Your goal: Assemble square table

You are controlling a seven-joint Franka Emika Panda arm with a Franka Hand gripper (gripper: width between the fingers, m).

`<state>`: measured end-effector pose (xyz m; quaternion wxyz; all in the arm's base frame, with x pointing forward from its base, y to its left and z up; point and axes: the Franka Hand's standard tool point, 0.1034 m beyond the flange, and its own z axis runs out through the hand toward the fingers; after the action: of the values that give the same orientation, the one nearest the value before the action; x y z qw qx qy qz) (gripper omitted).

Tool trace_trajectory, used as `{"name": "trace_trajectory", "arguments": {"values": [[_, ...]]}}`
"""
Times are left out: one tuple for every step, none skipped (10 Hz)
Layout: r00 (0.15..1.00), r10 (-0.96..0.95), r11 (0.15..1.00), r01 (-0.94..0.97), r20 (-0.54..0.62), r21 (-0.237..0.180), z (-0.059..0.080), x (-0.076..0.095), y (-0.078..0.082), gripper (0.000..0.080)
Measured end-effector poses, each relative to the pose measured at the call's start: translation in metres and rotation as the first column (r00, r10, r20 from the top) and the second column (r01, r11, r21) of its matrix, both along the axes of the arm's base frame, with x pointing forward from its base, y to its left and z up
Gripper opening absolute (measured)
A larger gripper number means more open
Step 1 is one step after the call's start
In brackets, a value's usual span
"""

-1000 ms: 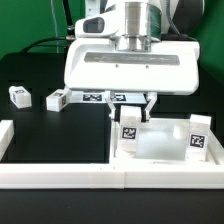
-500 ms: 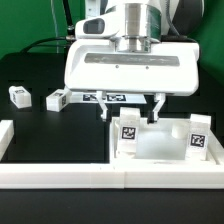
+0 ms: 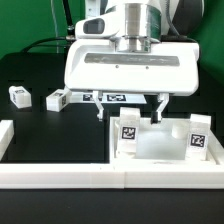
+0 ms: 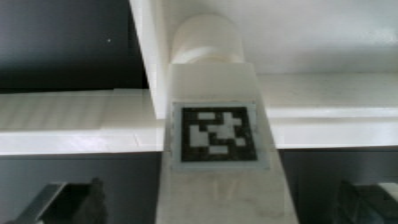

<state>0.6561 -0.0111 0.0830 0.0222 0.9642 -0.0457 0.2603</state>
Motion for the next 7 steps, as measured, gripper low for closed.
{"name": "trace_trajectory", "arguments": {"values": [[1.000,-0.001,1.000,0.001,-0.005,0.000,0.000,0.000,-0.001,0.0648],[0.996,-0.004,1.000,0.006,-0.093,0.020,-0.003,-0.005,-0.003,0.0648],[0.987,-0.006,0.999,0.013,-0.162,0.041,0.004,-0.004,-0.003,0.0648],[0.973,-0.001,0.998,0.015,-0.230,0.060,0.007,-0.002,0.000,0.0648],[0.967,0.004,0.998,0.013,-0.254,0.067,0.008,0.001,0.003,0.0648],[0.949,0.011,0.997,0.014,-0.314,0.080,0.007,-0.001,0.006,0.0648],[0.917,0.018,0.995,0.021,-0.398,0.093,0.004,-0.005,0.008,0.0648]]}}
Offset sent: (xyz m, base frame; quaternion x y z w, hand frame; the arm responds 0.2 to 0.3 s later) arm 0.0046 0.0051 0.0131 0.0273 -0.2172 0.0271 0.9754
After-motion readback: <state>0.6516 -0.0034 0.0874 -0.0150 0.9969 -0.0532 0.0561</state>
